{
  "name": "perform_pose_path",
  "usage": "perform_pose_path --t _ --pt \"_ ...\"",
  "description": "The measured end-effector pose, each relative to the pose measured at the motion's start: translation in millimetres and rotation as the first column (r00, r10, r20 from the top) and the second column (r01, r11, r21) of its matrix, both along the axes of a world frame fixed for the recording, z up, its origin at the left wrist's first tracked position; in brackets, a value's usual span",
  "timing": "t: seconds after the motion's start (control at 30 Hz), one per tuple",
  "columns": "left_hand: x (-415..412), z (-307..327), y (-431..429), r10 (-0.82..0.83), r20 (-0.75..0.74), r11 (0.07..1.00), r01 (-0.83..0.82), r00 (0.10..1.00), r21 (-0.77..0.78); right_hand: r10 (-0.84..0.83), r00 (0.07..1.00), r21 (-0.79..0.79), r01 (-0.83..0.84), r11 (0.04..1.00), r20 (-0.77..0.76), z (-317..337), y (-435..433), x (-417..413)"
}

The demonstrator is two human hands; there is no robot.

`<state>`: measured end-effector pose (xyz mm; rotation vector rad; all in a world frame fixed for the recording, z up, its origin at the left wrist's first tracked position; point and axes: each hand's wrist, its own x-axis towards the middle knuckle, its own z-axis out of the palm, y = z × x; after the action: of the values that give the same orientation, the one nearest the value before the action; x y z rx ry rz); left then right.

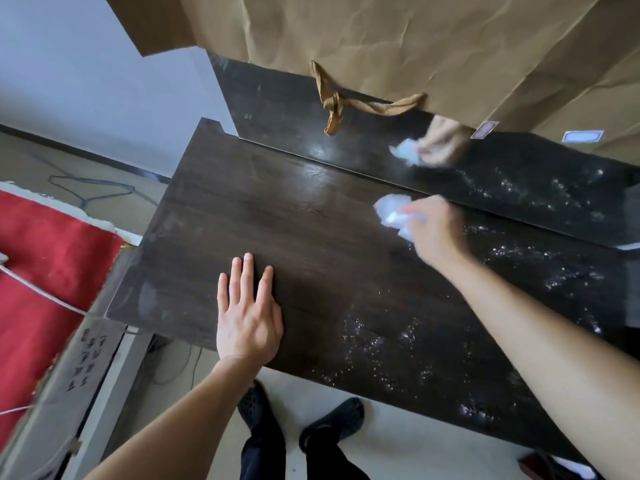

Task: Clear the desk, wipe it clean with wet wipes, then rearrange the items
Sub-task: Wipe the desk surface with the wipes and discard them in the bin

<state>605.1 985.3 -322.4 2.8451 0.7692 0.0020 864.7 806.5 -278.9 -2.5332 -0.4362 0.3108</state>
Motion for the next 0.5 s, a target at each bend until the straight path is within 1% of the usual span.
perform_pose_path --t 0.03,0.07,0.1,0.13,0.17,0.23,0.3,0.37,0.4,0.43,0.5 --pt "0 0 0 0.0 0.002 1.0 0.0 1.0 0.0 -0.129 0.988 -0.031 0.132 0.991 0.085 -2 -6 14" --pt "0 0 0 0.0 0.005 1.0 0.0 1.0 -0.003 -0.203 0.974 -0.052 0.209 0.977 0.106 -4 -10 21" --pt "0 0 0 0.001 0.008 1.0 -0.001 1.0 -0.009 -0.21 0.973 -0.064 0.217 0.974 0.098 -7 -11 19" --pt "0 0 -1 0.002 0.01 1.0 -0.002 1.0 -0.015 -0.169 0.982 -0.07 0.176 0.982 0.089 -12 -13 7" --pt "0 0 0 0.004 0.011 1.0 -0.004 1.0 -0.018 -0.095 0.992 -0.079 0.101 0.992 0.08 -14 -16 -13" --pt "0 1 0 0.008 0.008 1.0 -0.008 1.0 -0.018 0.129 0.99 -0.061 -0.126 0.99 0.05 -12 -29 -68" --pt "0 4 -1 0.01 -0.003 1.0 -0.01 1.0 -0.022 0.334 0.941 -0.024 -0.335 0.942 -0.048 -2 -48 -117" --pt "0 6 -2 0.013 -0.004 0.999 -0.013 1.0 -0.03 0.472 0.863 -0.054 -0.487 0.872 -0.179 10 -59 -133" --pt "0 7 -2 0.017 -0.001 0.999 -0.017 1.0 -0.032 0.476 0.857 -0.08 -0.498 0.863 -0.198 12 -58 -125" --pt "1 7 -2 0.02 0.002 0.999 -0.02 1.0 -0.033 0.421 0.89 -0.081 -0.439 0.895 -0.173 13 -52 -110" --pt "1 6 -2 0.025 0.006 0.999 -0.025 1.0 -0.031 0.203 0.978 -0.052 -0.205 0.977 -0.045 11 -35 -72"
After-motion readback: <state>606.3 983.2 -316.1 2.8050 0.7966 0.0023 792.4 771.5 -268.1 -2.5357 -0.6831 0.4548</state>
